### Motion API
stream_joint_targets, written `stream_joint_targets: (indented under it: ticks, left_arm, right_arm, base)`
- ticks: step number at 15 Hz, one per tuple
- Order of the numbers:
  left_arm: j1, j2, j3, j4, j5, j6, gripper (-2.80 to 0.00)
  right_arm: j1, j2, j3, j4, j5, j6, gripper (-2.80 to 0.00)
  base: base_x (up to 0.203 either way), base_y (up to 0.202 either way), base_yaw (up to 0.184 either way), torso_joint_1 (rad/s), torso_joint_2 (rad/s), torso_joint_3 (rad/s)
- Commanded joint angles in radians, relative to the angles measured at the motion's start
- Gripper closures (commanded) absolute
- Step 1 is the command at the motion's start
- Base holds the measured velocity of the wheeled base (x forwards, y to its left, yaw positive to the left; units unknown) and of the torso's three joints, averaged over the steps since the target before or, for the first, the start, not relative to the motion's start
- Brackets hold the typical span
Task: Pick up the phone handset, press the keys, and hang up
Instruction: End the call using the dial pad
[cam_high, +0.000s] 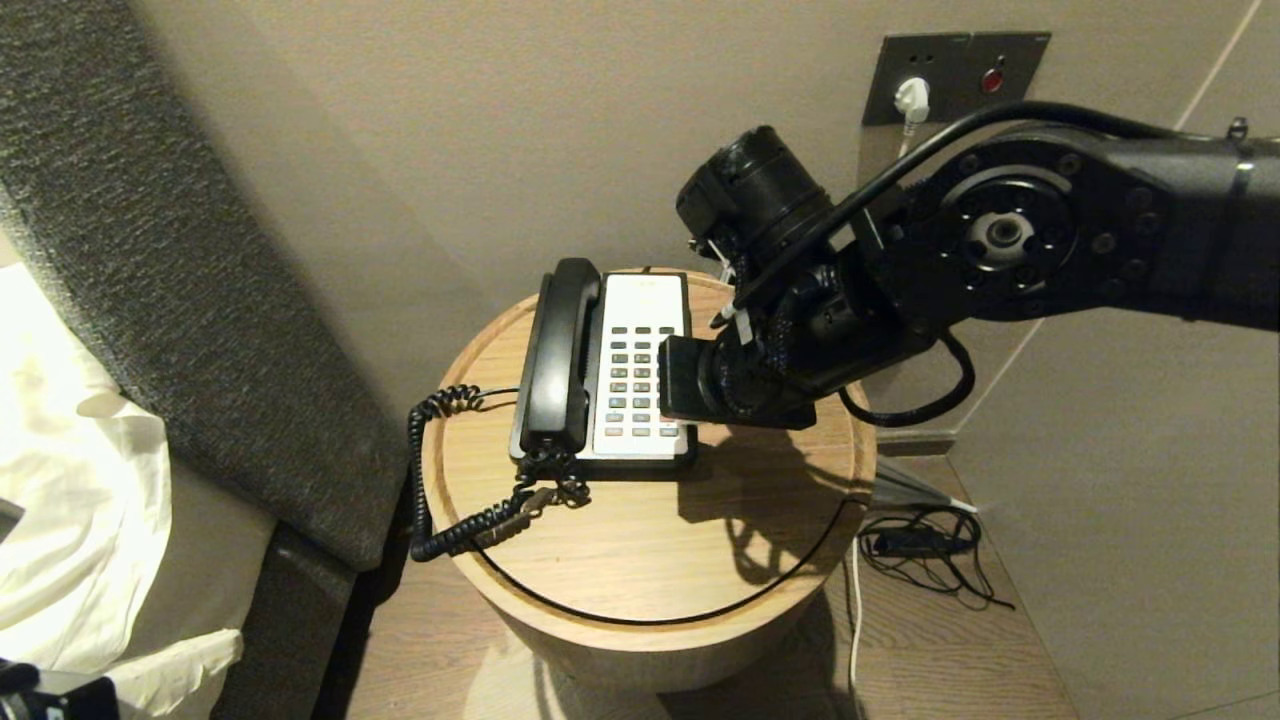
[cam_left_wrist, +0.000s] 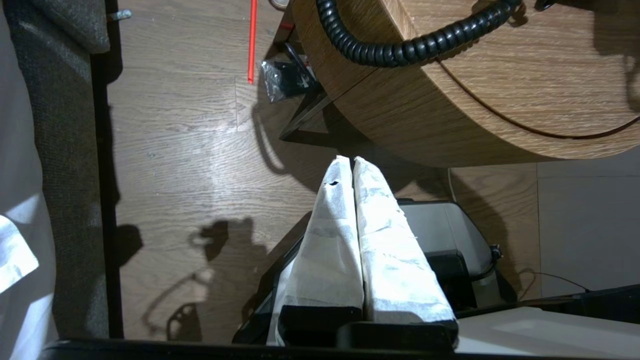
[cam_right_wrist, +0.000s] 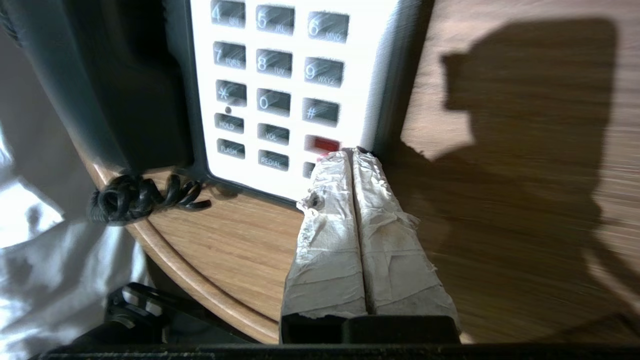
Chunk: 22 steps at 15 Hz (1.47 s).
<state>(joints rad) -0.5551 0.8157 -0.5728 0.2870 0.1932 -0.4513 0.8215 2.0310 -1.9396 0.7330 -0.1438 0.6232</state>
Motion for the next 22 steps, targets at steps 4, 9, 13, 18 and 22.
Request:
stream_joint_targets:
  ticks: [4,9,13,18,22]
  left_arm:
    - [0.000,0.003,0.010,0.001,0.002,-0.003,0.00]
    - [0.000,0.006,0.013,0.001,0.000,-0.001,0.00]
    - [0.000,0.010,0.014,0.000,-0.001,-0.001,0.00]
    - [0.000,0.010,0.016,0.000,-0.005,0.000,0.00]
    - [0.000,0.010,0.017,0.000,-0.005,0.000,0.00]
  right_arm:
    - [0.002,-0.060,-0.001,0.023,0.003,0.006,0.00]
    - [0.007,-0.024,-0.002,0.006,0.010,0.007,0.00]
    - [0.007,0.006,-0.002,-0.002,0.012,0.007,0.00]
    - [0.008,0.017,-0.002,0.000,0.013,0.007,0.00]
    - [0.007,0.017,-0.002,0.008,0.013,0.006,0.00]
  base:
    - [0.000,0.000,0.000,0.000,0.00,0.000]
    - [0.000,0.000,0.000,0.000,0.00,0.000]
    - [0.000,0.000,0.000,0.000,0.00,0.000]
    - [0.000,0.000,0.000,0.000,0.00,0.000]
    - [0.000,0.000,0.000,0.000,0.00,0.000]
